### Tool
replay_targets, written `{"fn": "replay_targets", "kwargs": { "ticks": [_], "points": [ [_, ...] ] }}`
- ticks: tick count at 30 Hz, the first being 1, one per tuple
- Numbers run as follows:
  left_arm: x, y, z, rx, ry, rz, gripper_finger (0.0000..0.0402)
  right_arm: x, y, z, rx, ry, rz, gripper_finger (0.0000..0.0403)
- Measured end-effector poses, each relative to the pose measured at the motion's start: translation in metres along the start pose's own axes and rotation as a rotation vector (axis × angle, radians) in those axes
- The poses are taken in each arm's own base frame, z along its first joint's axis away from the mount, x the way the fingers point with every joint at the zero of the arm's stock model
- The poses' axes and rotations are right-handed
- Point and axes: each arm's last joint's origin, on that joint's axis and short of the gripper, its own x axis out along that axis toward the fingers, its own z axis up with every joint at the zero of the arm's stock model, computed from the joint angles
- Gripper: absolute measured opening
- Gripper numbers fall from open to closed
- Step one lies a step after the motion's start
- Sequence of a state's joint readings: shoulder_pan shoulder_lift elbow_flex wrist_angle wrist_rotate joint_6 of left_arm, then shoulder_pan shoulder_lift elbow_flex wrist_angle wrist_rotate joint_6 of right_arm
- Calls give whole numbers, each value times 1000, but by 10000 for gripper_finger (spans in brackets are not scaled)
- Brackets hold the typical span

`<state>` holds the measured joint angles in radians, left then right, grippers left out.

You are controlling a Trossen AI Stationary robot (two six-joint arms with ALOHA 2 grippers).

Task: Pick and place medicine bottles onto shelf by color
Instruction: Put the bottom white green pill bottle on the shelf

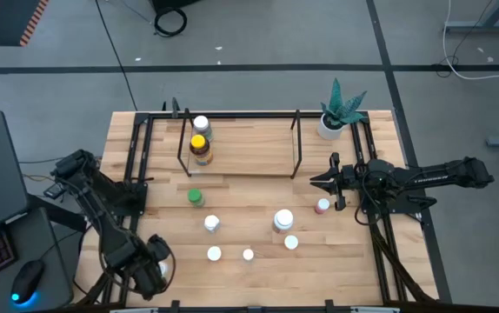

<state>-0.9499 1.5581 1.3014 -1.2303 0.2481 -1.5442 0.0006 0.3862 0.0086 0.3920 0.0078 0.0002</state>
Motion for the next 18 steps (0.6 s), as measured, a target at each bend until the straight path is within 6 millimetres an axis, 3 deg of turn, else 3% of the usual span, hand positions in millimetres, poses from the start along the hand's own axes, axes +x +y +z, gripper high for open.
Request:
{"fn": "replay_targets", "kwargs": {
  "ticks": [8, 18],
  "points": [
    [6, 1, -27, -112, -5, 23, 220, 0, 0, 0, 0, 0, 0, 62],
    [8, -1, -31, -108, -60, -5, 308, 0, 0, 0, 0, 0, 0, 62]
  ]
}}
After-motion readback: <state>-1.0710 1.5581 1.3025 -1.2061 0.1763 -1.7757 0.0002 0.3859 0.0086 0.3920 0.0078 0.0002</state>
